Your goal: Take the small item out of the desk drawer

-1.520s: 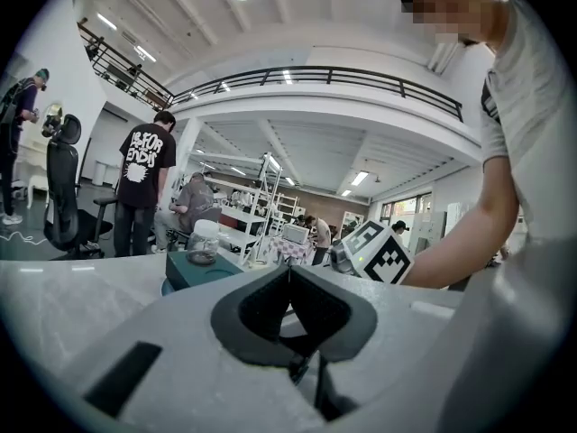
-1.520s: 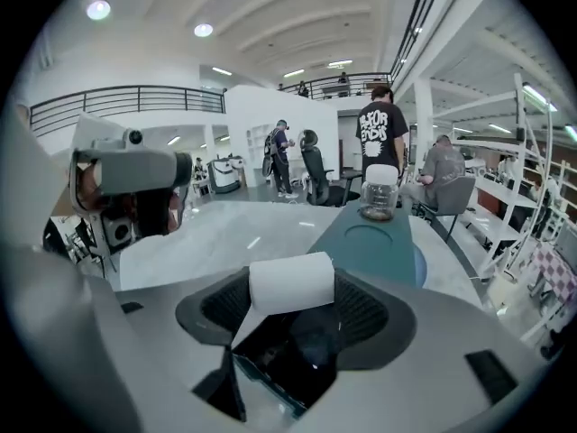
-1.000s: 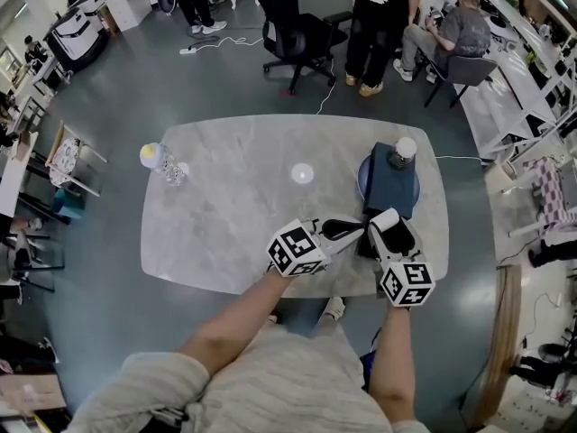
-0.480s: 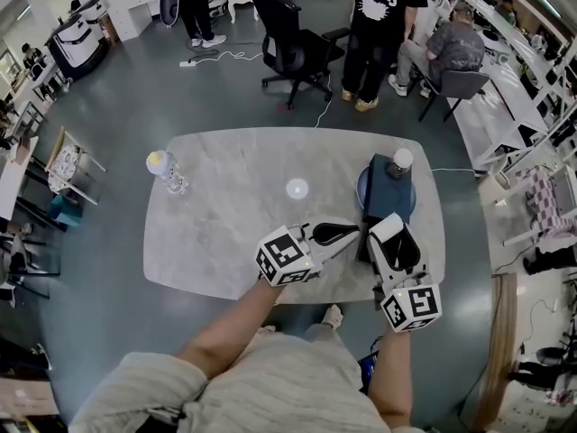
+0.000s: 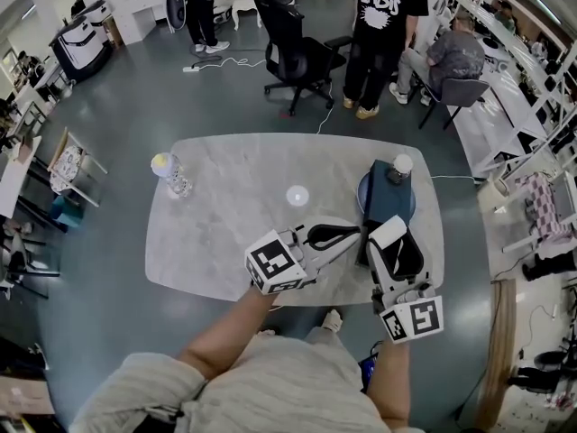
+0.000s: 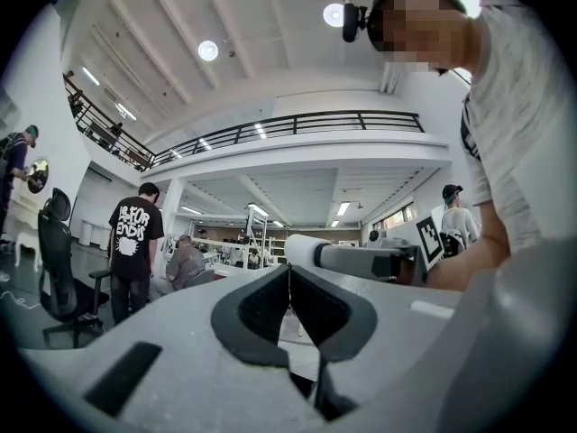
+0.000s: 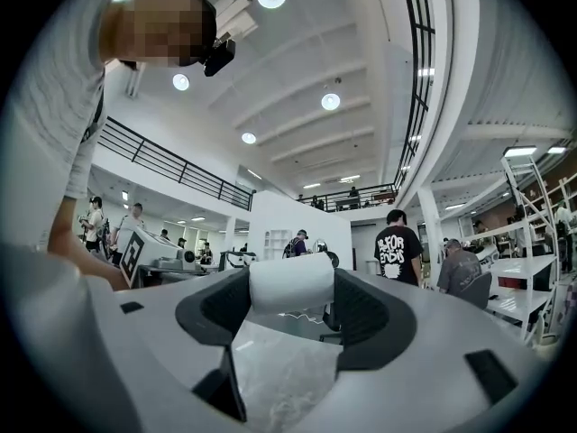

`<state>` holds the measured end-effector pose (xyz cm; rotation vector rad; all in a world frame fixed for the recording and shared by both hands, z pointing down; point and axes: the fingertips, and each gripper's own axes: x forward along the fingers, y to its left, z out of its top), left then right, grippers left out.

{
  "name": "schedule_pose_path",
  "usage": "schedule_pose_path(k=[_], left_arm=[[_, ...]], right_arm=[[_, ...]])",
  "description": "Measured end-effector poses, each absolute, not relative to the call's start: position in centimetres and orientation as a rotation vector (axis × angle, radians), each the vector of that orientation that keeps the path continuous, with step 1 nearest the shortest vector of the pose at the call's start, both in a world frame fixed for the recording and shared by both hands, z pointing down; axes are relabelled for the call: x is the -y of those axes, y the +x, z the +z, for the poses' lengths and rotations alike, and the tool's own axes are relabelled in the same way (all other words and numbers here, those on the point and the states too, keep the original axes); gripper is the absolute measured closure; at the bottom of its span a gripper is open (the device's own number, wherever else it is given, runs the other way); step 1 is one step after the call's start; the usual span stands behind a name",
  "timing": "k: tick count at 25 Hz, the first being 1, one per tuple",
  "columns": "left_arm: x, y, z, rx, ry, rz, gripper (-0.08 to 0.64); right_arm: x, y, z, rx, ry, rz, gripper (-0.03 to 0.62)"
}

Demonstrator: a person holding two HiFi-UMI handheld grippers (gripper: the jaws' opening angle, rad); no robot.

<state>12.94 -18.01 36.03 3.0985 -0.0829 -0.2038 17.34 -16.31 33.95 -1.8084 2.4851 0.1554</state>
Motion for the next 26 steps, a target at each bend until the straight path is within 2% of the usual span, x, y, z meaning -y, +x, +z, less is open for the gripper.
schedule_pose_path(k=[26], left_arm=[[18.01,13.11,36.05,0.084,3.098,-0.200,0.545]], right_arm=[[16.32,17.22,33.99,-2.543,-1.819,0.192,0.331]])
